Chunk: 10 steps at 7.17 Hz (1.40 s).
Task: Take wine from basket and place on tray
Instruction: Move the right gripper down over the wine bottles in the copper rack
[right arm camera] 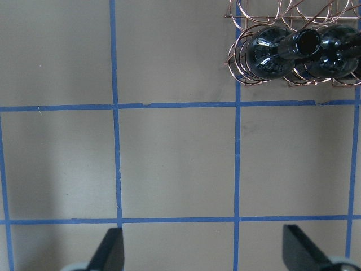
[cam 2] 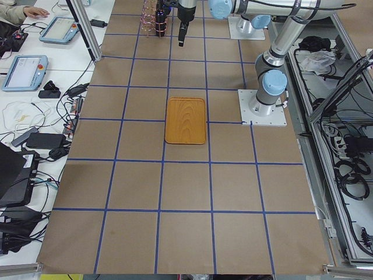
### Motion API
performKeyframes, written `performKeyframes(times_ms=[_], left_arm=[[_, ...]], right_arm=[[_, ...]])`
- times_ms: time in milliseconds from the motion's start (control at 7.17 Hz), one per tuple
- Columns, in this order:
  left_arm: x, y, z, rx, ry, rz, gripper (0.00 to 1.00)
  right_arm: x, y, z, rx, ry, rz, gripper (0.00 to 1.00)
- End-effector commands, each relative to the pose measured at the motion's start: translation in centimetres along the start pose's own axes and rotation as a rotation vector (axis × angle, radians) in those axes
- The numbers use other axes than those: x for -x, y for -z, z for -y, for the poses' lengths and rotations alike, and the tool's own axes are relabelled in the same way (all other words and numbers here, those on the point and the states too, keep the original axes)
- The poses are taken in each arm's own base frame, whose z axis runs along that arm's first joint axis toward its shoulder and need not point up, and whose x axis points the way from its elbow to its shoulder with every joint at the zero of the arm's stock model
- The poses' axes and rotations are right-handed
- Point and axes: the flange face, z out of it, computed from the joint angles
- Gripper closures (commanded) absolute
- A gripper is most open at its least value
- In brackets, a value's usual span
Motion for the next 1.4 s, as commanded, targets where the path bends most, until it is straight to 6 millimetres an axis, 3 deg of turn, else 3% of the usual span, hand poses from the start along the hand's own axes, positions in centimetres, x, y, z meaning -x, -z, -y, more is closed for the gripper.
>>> performKeyframes(times_ms=[0,140,279,419,1256], left_arm=[[-0.1,0.6,-0.8,0.013,-0.001,0.001,0.00],[-0.1,0.6,-0.8,0.013,-0.002,0.001,0.00],[0.0,0.6,-0.8,0.010,0.000,0.003,0.00],[0.0,0.4,-0.8,0.016,0.000,0.002,0.00],[0.0,0.1,-1.0,0.027,0.000,0.004,0.00]], right_arm=[[-0.3,0.1,0.3,-0.003,0.000,0.003,0.00],[-0.8,-0.3,1.1,0.010,-0.016,0.022,0.00],[-2.5,0.0,2.2,0.004,-0.052,0.024,0.00],[-3.3,0.1,2.0,0.033,-0.068,0.015,0.00],[-3.8,0.0,1.5,0.063,-0.076,-0.002,0.00]])
